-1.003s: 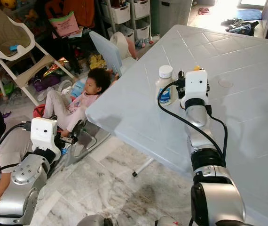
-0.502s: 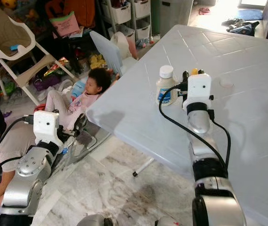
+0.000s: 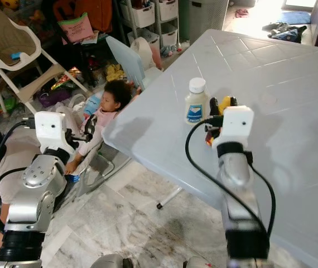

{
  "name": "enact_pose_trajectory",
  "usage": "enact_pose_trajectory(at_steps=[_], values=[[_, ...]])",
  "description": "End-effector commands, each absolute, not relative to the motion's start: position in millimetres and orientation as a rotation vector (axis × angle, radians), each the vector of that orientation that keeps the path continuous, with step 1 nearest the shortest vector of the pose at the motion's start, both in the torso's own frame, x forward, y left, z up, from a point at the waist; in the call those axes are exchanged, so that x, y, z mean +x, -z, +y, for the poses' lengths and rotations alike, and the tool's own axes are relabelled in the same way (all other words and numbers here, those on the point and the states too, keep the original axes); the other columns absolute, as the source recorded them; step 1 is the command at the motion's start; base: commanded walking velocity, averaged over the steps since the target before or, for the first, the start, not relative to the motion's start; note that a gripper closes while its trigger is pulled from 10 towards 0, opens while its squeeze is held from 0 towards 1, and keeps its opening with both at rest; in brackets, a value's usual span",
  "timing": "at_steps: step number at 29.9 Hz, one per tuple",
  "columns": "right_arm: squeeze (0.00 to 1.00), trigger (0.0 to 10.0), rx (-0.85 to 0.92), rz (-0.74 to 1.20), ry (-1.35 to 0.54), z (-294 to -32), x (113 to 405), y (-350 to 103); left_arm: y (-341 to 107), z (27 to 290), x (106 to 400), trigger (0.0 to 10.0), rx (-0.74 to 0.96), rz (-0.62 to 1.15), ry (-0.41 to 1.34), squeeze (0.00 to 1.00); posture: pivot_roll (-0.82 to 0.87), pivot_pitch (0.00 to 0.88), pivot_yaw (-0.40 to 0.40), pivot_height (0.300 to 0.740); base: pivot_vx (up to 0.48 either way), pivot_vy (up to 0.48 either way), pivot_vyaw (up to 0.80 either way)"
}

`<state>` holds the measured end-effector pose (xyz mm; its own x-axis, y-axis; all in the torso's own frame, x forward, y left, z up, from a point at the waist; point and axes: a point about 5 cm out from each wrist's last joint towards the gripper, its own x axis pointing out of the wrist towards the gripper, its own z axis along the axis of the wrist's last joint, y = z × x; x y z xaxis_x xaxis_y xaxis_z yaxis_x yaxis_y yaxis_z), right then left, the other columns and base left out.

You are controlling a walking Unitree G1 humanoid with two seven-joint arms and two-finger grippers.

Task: Restocking fridge

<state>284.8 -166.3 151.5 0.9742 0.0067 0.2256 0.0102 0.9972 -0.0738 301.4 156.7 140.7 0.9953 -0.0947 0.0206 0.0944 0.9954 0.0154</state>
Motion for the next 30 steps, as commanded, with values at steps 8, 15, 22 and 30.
enact_pose_trajectory(at_steps=[8, 15, 22, 30], values=[[0.00, 10.0, -0.018, -0.212, -0.018, -159, 290, -155, -150, 158, 311, 10.0, -0.020, -0.062, 0.034, 0.00, -0.01, 0.000, 0.072, 0.740, -0.330, 0.000, 0.00], [0.00, 10.0, -0.013, -0.210, 0.023, -165, 292, -158, -142, 148, 309, 10.0, -0.024, -0.047, 0.074, 0.00, -0.05, 0.000, 0.059, 0.740, -0.336, 0.000, 0.00], [0.00, 10.0, -0.014, -0.205, -0.020, -160, 289, -156, -135, 147, 303, 10.0, -0.024, -0.028, 0.065, 0.00, -0.03, 0.000, 0.045, 0.740, -0.219, 0.000, 0.00], [0.00, 10.0, -0.039, -0.210, -0.036, -161, 293, -159, -131, 153, 302, 10.0, -0.014, -0.019, 0.046, 0.00, -0.02, 0.000, 0.042, 0.740, -0.241, 0.000, 0.74]])
